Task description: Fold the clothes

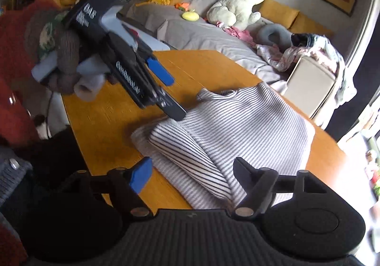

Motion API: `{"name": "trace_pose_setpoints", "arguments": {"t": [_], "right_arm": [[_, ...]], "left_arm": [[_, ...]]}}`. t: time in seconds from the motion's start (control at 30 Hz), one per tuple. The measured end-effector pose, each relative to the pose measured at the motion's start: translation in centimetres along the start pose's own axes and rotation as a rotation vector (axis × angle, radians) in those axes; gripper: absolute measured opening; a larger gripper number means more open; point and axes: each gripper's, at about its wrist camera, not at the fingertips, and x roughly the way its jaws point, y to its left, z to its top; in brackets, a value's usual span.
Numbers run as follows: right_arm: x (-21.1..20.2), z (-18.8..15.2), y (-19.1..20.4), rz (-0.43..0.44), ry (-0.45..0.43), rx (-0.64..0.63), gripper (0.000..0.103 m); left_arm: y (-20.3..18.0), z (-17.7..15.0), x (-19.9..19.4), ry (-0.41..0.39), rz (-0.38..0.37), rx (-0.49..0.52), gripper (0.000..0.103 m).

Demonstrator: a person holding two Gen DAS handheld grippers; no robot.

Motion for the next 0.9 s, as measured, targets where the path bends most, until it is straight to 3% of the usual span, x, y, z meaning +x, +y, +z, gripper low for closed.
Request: {"name": "trace_pose_setpoints", "arguments": {"t": [0.2, 0.23, 0.33, 0.5, 0.67, 0.9], "right_arm": [[1.9, -0.2, 1.7, -0.03, 0.01, -0.095, 0.078], [2.3, -0.1, 1.8, -0.044, 0.015, -0.096, 0.074], [3.1, 0.8, -1.0, 0.005, 0.05, 0.175, 0.063], [3.2, -0.5, -7.4, 0.17, 0.034, 0.643, 0.055], [3.4, -2.0, -9.5, 0.244, 0.025, 0.802, 0.055], [4.3, -1.9, -10.5, 0.258, 0.039, 0.849, 0.055]], "left_arm": [[-0.1, 0.0, -0.2, 0.006, 0.007, -0.001, 0.096], [-0.2, 0.0, -0.3, 0.004, 0.009, 0.001, 0.096], [-0.2, 0.1, -0.7, -0.009, 0.028, 0.014, 0.096], [-0.1, 0.4, -1.4, -0.036, 0.004, 0.035, 0.096], [-0.2, 0.7, -1.9, -0.067, -0.03, 0.068, 0.096], [-0.5, 0.2, -3.3, -0.096, -0.082, 0.118, 0.098]]}}
